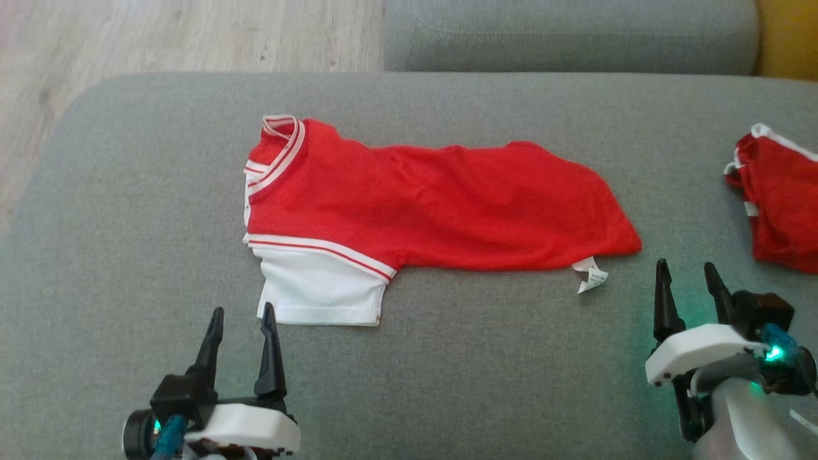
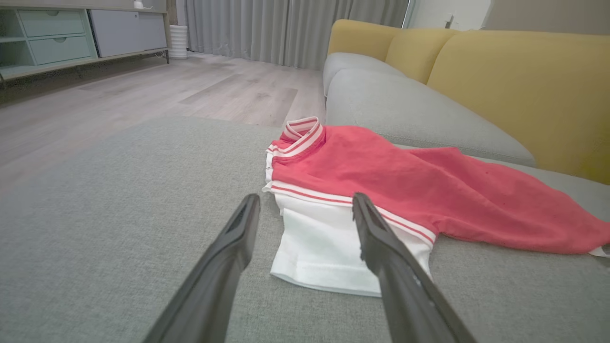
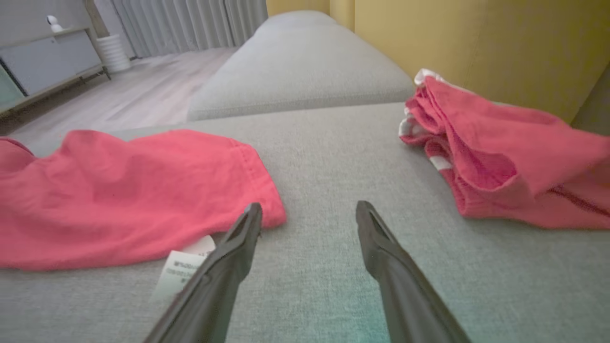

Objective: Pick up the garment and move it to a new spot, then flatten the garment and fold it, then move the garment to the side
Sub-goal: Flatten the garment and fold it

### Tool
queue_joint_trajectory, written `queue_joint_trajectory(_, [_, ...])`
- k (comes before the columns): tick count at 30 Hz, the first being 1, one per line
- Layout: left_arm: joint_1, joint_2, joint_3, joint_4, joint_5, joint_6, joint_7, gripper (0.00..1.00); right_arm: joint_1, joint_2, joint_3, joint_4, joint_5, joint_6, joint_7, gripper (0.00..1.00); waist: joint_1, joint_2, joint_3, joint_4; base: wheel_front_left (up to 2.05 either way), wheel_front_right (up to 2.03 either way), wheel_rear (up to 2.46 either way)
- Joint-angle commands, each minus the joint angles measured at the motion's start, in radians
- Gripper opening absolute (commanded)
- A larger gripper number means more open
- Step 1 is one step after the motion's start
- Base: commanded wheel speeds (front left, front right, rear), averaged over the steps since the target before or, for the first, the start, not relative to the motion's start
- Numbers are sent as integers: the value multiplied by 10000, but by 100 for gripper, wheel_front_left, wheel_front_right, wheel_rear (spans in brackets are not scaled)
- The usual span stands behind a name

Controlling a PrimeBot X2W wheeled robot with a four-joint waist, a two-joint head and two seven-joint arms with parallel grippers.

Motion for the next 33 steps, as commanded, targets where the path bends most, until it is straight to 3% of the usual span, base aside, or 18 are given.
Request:
queue_joint_trajectory(1, [-545,38,326,-291,66,-41,-124,100,-182,-29,322,-386,52,65,-171,100,0,0,-126,-37,0,0,0])
queue_joint_trajectory(15, [37,-28,196,-19,-151,-276,-124,100,1994,-29,1716,-3550,1230,65,179,100,0,0,-1070,-107,0,0,0])
queue_joint_trajectory(21, [108,41,234,64,-259,-300,-102,100,2282,-29,2229,-3952,1498,65,422,100,0,0,-1212,-56,0,0,0])
queue_joint_trajectory(33, [42,123,175,271,-357,-350,3,100,2454,-29,2316,-4071,1508,65,577,100,0,0,-1245,33,0,0,0])
